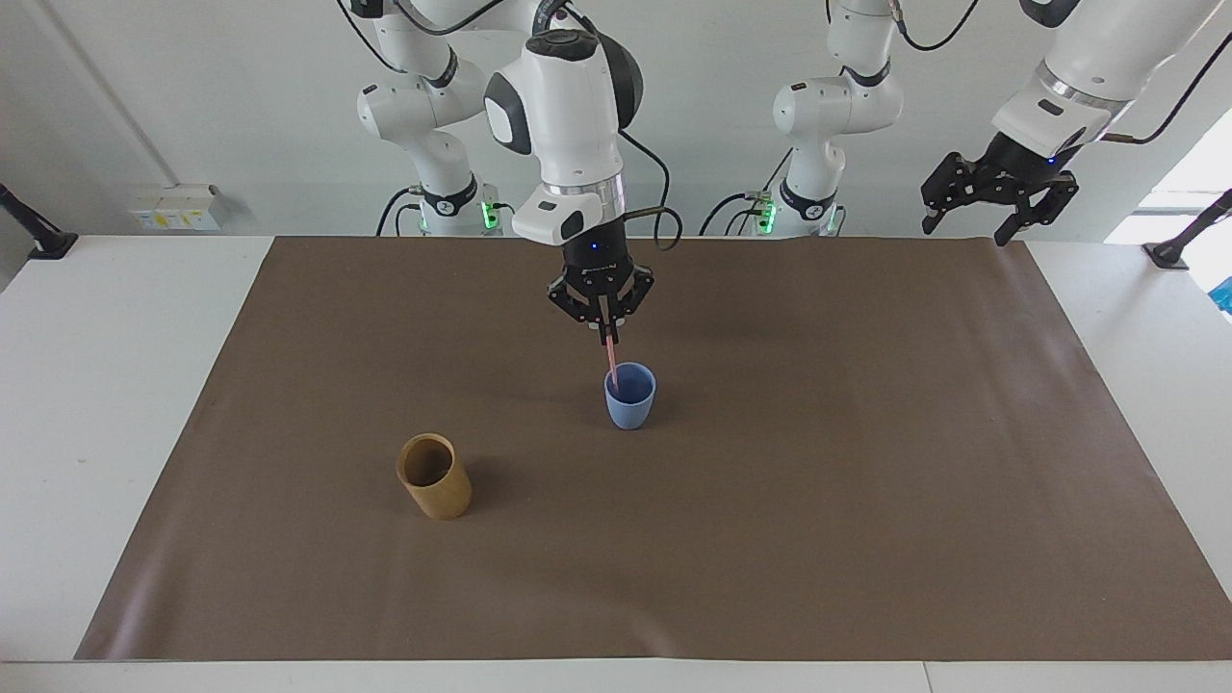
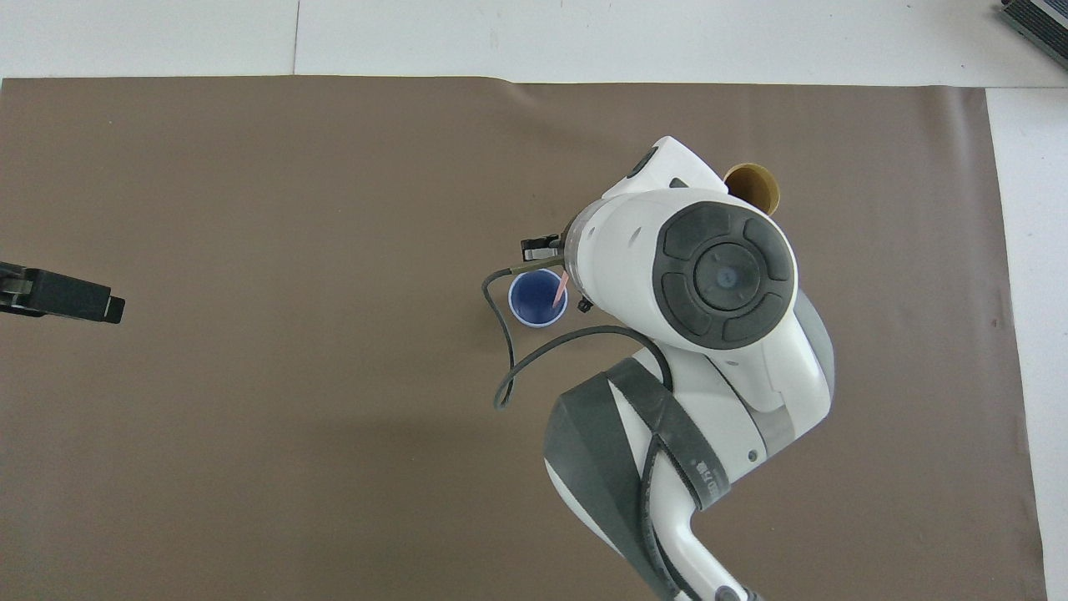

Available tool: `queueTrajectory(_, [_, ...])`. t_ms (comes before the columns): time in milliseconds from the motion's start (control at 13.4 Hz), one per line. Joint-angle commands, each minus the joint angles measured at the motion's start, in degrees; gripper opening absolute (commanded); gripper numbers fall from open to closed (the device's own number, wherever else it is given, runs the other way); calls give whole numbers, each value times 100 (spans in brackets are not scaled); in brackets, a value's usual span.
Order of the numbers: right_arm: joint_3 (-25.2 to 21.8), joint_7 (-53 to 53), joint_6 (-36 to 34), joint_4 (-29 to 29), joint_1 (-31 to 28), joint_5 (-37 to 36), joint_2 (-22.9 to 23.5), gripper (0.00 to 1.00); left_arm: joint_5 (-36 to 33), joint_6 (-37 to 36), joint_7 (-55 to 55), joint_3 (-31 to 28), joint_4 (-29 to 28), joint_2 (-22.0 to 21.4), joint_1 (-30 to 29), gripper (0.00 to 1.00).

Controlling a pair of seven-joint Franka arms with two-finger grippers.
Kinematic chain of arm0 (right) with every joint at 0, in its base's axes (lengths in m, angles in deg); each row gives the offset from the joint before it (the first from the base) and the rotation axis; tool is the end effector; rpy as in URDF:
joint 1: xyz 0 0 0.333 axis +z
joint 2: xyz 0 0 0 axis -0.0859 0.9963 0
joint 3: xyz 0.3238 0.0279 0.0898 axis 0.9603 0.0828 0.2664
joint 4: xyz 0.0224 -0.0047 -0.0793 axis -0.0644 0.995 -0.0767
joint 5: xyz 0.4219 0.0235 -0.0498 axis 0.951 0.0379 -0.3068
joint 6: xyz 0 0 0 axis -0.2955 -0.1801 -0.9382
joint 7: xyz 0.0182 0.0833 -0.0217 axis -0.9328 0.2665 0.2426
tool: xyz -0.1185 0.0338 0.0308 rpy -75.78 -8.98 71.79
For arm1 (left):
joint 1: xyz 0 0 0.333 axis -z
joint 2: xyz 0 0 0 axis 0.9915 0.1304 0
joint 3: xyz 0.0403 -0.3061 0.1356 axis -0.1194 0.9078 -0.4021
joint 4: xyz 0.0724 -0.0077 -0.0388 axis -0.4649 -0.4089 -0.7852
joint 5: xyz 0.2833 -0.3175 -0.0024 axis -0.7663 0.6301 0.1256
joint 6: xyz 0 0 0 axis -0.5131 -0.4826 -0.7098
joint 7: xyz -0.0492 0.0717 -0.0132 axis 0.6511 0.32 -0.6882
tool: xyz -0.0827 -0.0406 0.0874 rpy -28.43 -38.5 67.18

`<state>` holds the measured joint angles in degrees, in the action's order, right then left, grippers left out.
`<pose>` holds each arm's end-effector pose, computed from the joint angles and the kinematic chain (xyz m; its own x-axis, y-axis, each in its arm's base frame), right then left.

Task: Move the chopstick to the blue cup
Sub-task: 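Open the right gripper to leave the stick in the blue cup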

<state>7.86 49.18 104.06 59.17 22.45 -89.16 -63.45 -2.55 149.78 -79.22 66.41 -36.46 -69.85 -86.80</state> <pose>0.6010 0.3477 0.5367 0.9454 0.1031 0.3092 0.1335 -0.9879 -0.0787 0.5507 -0.0418 0.6615 0.9783 -0.2034 -0.0387 -0.2005 -0.9772 0.0695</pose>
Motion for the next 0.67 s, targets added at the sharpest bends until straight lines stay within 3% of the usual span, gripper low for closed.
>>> queueTrajectory(0, [48,-111,280,111,22,-27,84,0,-338,-288,-17,90,-117,-171,-36,100])
queueTrajectory(223, [48,4,563,102,224,-9,287,0,-295,-210,781,90,-161,-189,-72,100])
queueTrajectory(298, [48,-31,554,111,224,-9,287,7,-286,-192,801,99,-152,-181,-45,100])
queueTrajectory(372, [48,-40,545,102,224,-18,287,27,-277,-184,810,90,-161,-180,-45,100])
queueTrajectory(447, [39,-40,545,102,224,-18,287,41,-277,-227,810,90,-152,-189,-71,100])
queueTrajectory(521, [39,-23,554,85,216,-18,296,54,-277,-236,775,90,-161,-189,-72,100])
queueTrajectory(595, [39,-5,554,41,216,-18,322,61,-277,-236,783,90,-143,-189,-37,100])
